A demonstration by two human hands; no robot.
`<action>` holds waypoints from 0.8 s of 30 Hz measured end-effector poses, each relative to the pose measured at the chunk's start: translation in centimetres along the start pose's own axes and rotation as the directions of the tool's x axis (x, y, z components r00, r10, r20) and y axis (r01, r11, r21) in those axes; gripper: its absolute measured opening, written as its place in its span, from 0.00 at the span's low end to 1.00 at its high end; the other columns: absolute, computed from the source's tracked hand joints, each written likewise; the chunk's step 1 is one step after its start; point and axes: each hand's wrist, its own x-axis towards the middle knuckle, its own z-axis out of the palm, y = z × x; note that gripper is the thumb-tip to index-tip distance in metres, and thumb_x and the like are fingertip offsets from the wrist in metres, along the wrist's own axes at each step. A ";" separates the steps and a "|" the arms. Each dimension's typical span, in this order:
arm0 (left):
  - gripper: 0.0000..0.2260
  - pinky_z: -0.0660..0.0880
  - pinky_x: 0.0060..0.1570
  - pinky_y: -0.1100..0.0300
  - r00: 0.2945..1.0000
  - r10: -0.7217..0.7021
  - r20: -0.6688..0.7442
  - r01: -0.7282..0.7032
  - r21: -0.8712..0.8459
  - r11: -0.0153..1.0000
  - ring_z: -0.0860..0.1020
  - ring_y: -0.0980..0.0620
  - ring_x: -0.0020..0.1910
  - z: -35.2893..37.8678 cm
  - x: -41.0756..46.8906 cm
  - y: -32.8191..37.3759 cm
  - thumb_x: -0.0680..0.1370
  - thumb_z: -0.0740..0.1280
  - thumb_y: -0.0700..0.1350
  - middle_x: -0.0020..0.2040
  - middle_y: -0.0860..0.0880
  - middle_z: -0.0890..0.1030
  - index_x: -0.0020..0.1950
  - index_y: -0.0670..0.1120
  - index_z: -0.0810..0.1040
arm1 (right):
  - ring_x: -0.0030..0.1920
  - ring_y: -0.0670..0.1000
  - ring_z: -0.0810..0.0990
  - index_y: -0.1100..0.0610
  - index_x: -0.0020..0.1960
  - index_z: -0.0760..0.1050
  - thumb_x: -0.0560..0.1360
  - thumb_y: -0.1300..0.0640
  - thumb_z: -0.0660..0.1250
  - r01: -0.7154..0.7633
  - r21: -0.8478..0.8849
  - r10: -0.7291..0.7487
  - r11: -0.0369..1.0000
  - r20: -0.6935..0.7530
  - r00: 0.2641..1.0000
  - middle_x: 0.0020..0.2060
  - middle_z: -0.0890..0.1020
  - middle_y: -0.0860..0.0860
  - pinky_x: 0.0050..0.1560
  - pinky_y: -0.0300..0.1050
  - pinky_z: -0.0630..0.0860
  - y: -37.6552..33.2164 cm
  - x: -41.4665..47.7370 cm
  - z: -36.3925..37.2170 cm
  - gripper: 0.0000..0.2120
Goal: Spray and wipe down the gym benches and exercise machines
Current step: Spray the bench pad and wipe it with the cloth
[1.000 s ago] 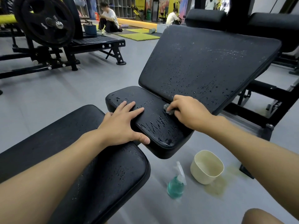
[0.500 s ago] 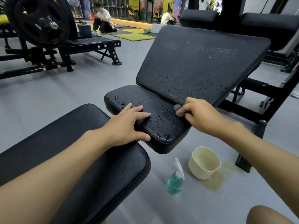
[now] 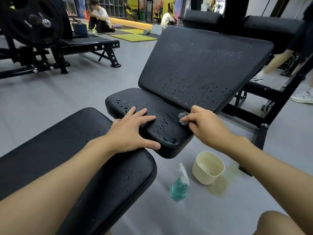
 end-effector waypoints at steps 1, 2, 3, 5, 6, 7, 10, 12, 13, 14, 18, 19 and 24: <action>0.46 0.51 0.77 0.40 1.000 -0.002 -0.001 0.002 -0.002 1.000 0.42 0.57 0.81 0.0 0.0 0.0 0.63 0.75 0.70 0.81 0.62 0.52 0.77 0.66 0.61 | 0.48 0.59 0.77 0.51 0.56 0.84 0.76 0.64 0.63 -0.051 -0.007 0.051 0.999 -0.029 0.998 0.43 0.72 0.48 0.46 0.53 0.76 -0.1 0.2 0.1 0.15; 0.46 0.51 0.77 0.40 1.000 -0.005 -0.004 0.005 -0.003 1.000 0.42 0.57 0.81 0.0 0.0 -0.1 0.62 0.75 0.71 0.81 0.62 0.52 0.77 0.66 0.61 | 0.49 0.61 0.77 0.51 0.56 0.84 0.77 0.64 0.63 -0.080 -0.019 0.079 0.997 -0.056 0.995 0.44 0.71 0.48 0.47 0.52 0.75 -0.7 0.2 0.3 0.15; 0.46 0.51 0.77 0.40 1.000 -0.008 -0.007 0.008 -0.002 1.000 0.42 0.57 0.81 0.0 0.0 0.0 0.62 0.75 0.71 0.81 0.62 0.52 0.77 0.66 0.61 | 0.49 0.61 0.77 0.51 0.55 0.84 0.76 0.63 0.62 -0.084 -0.030 0.082 0.996 -0.064 0.995 0.44 0.70 0.48 0.46 0.52 0.74 -1.7 -0.2 0.5 0.15; 0.47 0.52 0.77 0.40 1.000 -0.011 -0.011 0.011 0.000 1.000 0.43 0.57 0.80 0.1 0.1 0.0 0.62 0.75 0.71 0.81 0.63 0.52 0.77 0.66 0.61 | 0.49 0.62 0.77 0.50 0.53 0.84 0.75 0.60 0.60 0.003 0.003 -0.003 1.000 -0.026 1.000 0.43 0.71 0.47 0.47 0.53 0.75 -4.2 -1.4 0.9 0.15; 0.48 0.52 0.77 0.40 1.000 -0.009 -0.009 0.009 0.000 1.000 0.43 0.58 0.80 0.1 0.2 0.0 0.60 0.75 0.73 0.81 0.63 0.52 0.77 0.66 0.61 | 0.47 0.62 0.77 0.50 0.54 0.83 0.74 0.58 0.59 0.059 0.023 -0.059 0.998 0.006 0.998 0.44 0.72 0.49 0.46 0.54 0.75 -5.4 -2.2 0.9 0.16; 0.49 0.52 0.76 0.40 1.000 -0.009 -0.006 0.009 -0.001 1.000 0.43 0.58 0.80 0.1 0.2 -0.1 0.58 0.73 0.75 0.81 0.63 0.52 0.77 0.66 0.61 | 0.46 0.62 0.77 0.49 0.55 0.83 0.74 0.57 0.57 0.096 0.029 -0.097 0.995 0.049 0.994 0.45 0.72 0.50 0.45 0.55 0.76 -6.4 -2.8 0.8 0.17; 0.53 0.53 0.76 0.41 1.000 -0.009 -0.010 0.009 0.002 1.000 0.43 0.58 0.80 0.0 0.1 0.0 0.51 0.64 0.78 0.81 0.63 0.52 0.76 0.67 0.61 | 0.42 0.62 0.77 0.48 0.57 0.82 0.75 0.54 0.54 0.138 0.022 -0.139 0.990 0.095 0.986 0.46 0.71 0.50 0.40 0.56 0.76 -7.2 -3.6 0.7 0.19; 0.52 0.54 0.76 0.41 1.000 -0.008 -0.020 0.008 0.004 1.000 0.44 0.58 0.80 0.1 0.0 0.0 0.52 0.63 0.77 0.81 0.63 0.53 0.76 0.67 0.61 | 0.40 0.61 0.76 0.49 0.56 0.82 0.74 0.52 0.52 0.193 0.047 -0.197 0.980 0.100 0.975 0.45 0.70 0.50 0.37 0.56 0.76 -7.2 -4.3 0.7 0.22; 0.51 0.55 0.76 0.41 1.000 -0.005 -0.026 0.005 0.007 1.000 0.44 0.58 0.80 0.1 0.0 0.1 0.52 0.62 0.76 0.81 0.63 0.53 0.76 0.67 0.62 | 0.39 0.61 0.76 0.49 0.55 0.82 0.75 0.51 0.51 0.228 0.053 -0.233 0.972 0.115 0.966 0.45 0.70 0.50 0.36 0.56 0.76 -7.1 -4.7 0.8 0.22; 0.51 0.55 0.76 0.42 0.999 -0.003 -0.032 0.004 0.010 1.000 0.45 0.58 0.80 0.2 0.0 0.1 0.52 0.62 0.75 0.81 0.63 0.53 0.76 0.68 0.62 | 0.38 0.60 0.76 0.50 0.55 0.82 0.76 0.51 0.52 0.254 0.057 -0.259 0.966 0.126 0.958 0.46 0.69 0.50 0.35 0.56 0.76 -7.1 -5.1 0.8 0.21; 0.52 0.54 0.76 0.41 0.999 0.004 -0.035 -0.003 0.013 1.000 0.44 0.59 0.80 0.2 -0.1 -0.1 0.51 0.62 0.79 0.80 0.64 0.53 0.76 0.67 0.62 | 0.43 0.58 0.78 0.46 0.57 0.82 0.75 0.50 0.53 0.147 0.117 -0.150 0.982 0.014 0.989 0.45 0.71 0.47 0.42 0.53 0.77 -5.6 -4.0 1.2 0.20; 0.53 0.54 0.77 0.41 0.999 0.005 -0.032 -0.005 0.010 1.000 0.44 0.59 0.80 0.2 -0.1 -0.2 0.52 0.62 0.80 0.80 0.64 0.53 0.76 0.67 0.62 | 0.46 0.57 0.78 0.48 0.56 0.83 0.76 0.53 0.57 0.088 0.117 -0.086 0.989 -0.022 0.996 0.45 0.71 0.46 0.46 0.50 0.76 -4.6 -3.1 1.2 0.17; 0.53 0.53 0.77 0.41 0.998 0.021 -0.058 -0.021 -0.002 1.000 0.45 0.59 0.80 0.2 -0.1 -0.3 0.52 0.63 0.81 0.80 0.64 0.54 0.76 0.66 0.63 | 0.51 0.57 0.76 0.54 0.60 0.80 0.80 0.62 0.58 -0.224 -0.010 0.223 0.975 -0.060 0.973 0.45 0.70 0.44 0.48 0.46 0.71 0.9 0.5 0.8 0.14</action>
